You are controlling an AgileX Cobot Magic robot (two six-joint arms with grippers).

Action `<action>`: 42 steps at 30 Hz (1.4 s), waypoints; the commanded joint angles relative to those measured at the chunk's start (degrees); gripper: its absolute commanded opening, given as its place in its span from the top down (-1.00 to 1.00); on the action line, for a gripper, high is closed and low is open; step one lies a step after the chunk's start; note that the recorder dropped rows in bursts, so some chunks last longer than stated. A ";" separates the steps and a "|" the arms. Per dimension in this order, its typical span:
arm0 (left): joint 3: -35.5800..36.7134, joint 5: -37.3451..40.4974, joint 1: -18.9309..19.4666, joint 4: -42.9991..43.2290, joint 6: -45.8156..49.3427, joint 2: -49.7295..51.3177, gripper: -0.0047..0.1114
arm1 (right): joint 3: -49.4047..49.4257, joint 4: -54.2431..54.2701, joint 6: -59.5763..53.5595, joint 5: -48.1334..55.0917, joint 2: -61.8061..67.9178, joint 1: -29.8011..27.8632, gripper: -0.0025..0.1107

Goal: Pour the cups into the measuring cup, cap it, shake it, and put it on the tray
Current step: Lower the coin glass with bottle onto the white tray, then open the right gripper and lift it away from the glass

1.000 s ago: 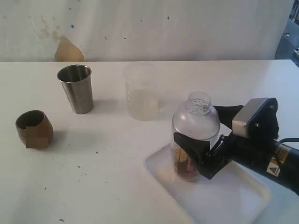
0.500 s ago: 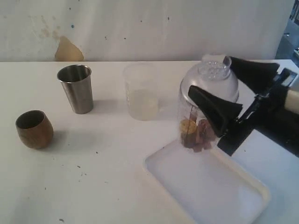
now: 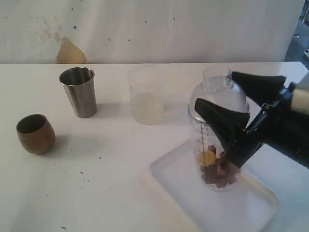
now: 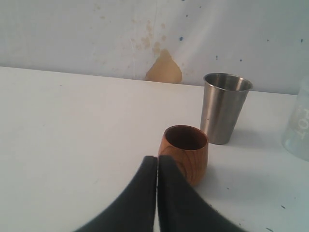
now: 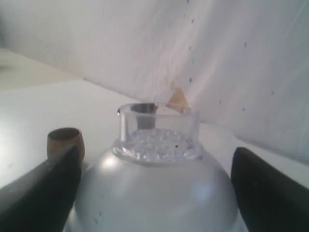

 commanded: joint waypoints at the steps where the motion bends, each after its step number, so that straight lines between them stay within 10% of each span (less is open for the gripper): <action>1: 0.27 -0.22 0.10 -0.29 0.09 -0.27 0.90 | -0.20 -0.14 -8.08 -11.29 10.98 -0.14 0.96; 30: 0.27 -0.22 0.10 -0.29 0.09 -0.27 0.90 | -2.05 0.88 -7.79 -11.81 21.89 0.10 0.84; 42: 0.27 -0.22 0.10 -0.29 0.09 -0.27 0.90 | -2.05 0.63 -1.15 4.18 12.22 0.10 0.79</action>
